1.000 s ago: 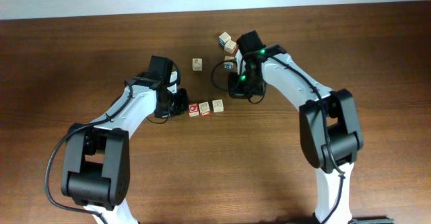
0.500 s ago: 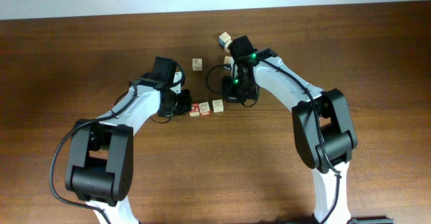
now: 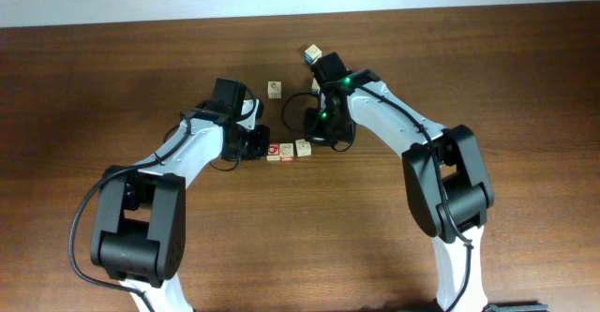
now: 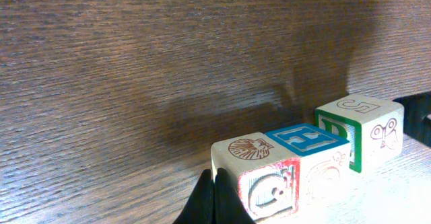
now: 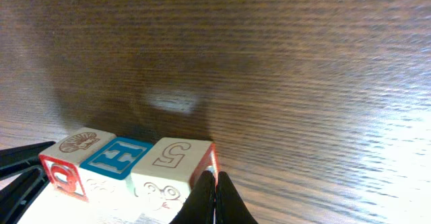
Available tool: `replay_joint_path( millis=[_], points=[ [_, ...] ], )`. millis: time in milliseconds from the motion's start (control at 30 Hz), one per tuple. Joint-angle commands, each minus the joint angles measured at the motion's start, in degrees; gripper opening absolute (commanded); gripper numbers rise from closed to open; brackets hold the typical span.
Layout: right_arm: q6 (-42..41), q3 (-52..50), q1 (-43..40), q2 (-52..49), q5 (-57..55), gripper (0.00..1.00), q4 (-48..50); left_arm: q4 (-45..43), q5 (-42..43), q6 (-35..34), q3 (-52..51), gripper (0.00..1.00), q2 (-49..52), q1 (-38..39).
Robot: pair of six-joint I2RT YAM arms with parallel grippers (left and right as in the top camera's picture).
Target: Rotate 3 blocks
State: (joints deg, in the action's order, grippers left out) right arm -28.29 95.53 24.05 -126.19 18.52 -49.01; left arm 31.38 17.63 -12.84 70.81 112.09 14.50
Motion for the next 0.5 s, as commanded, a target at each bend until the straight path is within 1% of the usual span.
replay_joint_path(
  millis=[0, 100, 467],
  points=[
    [-1.22, -0.39, 0.37, -0.68, -0.07, 0.04, -0.17, -0.28, 1.11, 1.18, -0.26, 0.0, 0.46, 0.13],
    [-2.29, -0.39, 0.37, -0.68, 0.66, 0.04, -0.57, -0.31, 1.14, 1.18, -0.26, 0.0, 0.46, 0.13],
    [-2.23, -0.39, 1.97, -0.68, 0.76, 0.04, -1.11, -0.39, 1.27, 1.18, -0.26, 0.0, 0.46, 0.15]
  ],
)
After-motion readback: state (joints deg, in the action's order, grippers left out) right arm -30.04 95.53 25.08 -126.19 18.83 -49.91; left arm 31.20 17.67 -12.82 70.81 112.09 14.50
